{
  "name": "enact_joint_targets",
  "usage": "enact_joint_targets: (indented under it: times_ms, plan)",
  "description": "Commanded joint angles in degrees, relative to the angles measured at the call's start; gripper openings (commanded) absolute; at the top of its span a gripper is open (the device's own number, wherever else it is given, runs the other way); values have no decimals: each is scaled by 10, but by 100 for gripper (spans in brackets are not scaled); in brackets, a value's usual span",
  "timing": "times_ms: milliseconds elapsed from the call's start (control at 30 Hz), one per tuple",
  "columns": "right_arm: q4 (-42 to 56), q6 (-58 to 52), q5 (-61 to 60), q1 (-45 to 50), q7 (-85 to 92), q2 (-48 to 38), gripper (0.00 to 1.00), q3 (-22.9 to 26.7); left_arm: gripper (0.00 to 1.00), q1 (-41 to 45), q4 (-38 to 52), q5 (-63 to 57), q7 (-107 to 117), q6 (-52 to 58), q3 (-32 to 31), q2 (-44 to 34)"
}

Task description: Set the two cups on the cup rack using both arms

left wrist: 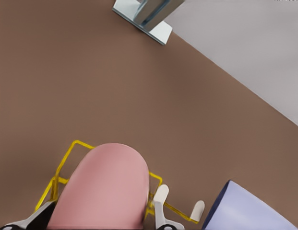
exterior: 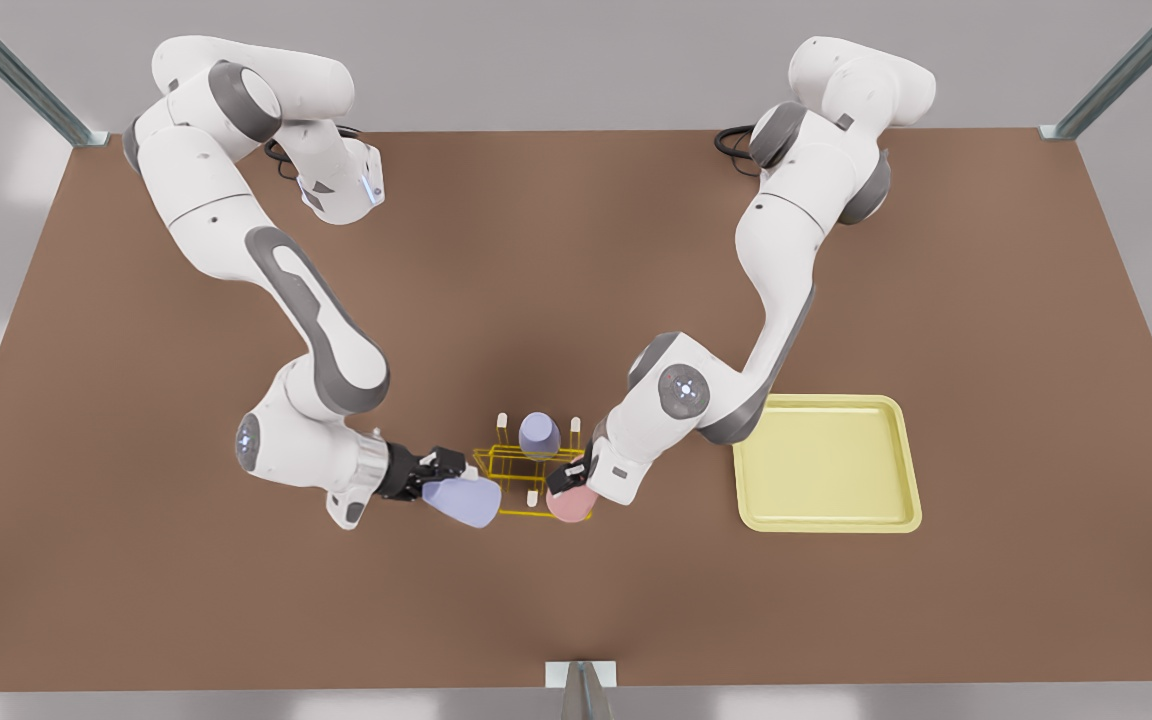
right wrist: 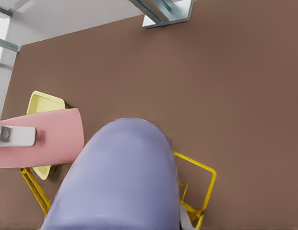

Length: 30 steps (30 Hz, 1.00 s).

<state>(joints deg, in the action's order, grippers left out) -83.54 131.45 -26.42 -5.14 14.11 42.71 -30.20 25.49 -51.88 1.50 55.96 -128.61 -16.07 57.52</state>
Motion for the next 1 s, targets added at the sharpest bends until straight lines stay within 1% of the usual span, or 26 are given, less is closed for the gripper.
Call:
enact_joint_targets:
  times_ms: [0,133,167,200,233,300,333,367,400,433,467,500,533,567,600,633,667,700,733,767,800,833,867,900,933,967]
  plan:
    - [0,-7,3,4,6,0,76,-1,100,0,1,-2,51,-2,0,-1]
    - [0,-3,3,12,6,8,77,0,100,-1,2,-1,48,14,11,-7]
    - [0,-3,2,12,6,8,80,-1,100,-1,3,-1,48,33,18,-8]
    - [0,-3,2,12,6,8,100,0,100,-5,5,0,46,44,20,-19]
    - [0,-3,3,12,6,8,100,0,100,-10,12,0,47,74,20,-29]
    - [0,-3,4,13,6,8,100,0,100,-13,18,-1,46,162,48,-63]
    - [4,-3,4,15,6,8,100,0,100,-14,18,-1,45,243,74,-82]
    - [10,-3,3,17,5,8,100,0,100,-18,17,-1,43,300,92,-101]
    - [20,-5,3,18,3,8,100,0,100,-51,17,1,-7,343,92,-118]
    - [51,-11,11,18,0,0,100,3,100,-106,17,3,-136,445,78,-138]
    - [50,-28,60,18,-5,-24,100,15,100,-124,16,-1,-208,493,83,-147]
    - [53,-89,171,1,-57,-31,100,27,100,-147,15,-2,-277,535,99,-158]
    - [55,-176,233,-17,-82,-56,100,28,100,-173,12,-11,-328,564,103,-174]
    - [55,-293,260,-58,-83,-72,100,29,100,-174,-133,-22,-428,525,119,-272]
    - [61,-372,312,-98,-82,-73,100,28,100,-174,-243,-27,-466,435,122,-355]
    - [72,-432,390,-118,-78,-74,100,27,100,-170,-251,-27,-467,472,121,-377]
    - [87,-517,436,-120,-82,-76,100,28,100,-170,-291,-23,-466,492,121,-423]
    - [103,-549,468,-132,-80,-81,100,29,100,-173,-310,-21,-467,499,119,-443]
    - [134,-594,486,-141,-71,-91,100,29,100,-168,-300,-23,-461,512,118,-425]
    - [176,-638,480,-139,-72,-100,100,30,100,-168,-300,-22,-462,514,118,-424]
    - [176,-634,438,-111,-66,-156,100,96,100,-171,-292,-23,-466,514,118,-424]
    - [160,-632,388,-52,-65,-210,100,196,100,-172,-268,-22,-466,519,119,-421]
    - [134,-620,361,-44,-68,-245,100,218,100,-168,-240,-25,-466,535,118,-416]
    - [74,-594,344,-27,-79,-303,100,239,100,-166,-227,-23,-466,550,118,-410]
    - [49,-594,335,-14,-89,-327,100,253,100,-163,-215,-21,-465,561,116,-404]
    - [38,-594,328,-14,-89,-334,100,255,100,-164,-215,-11,-466,566,114,-404]
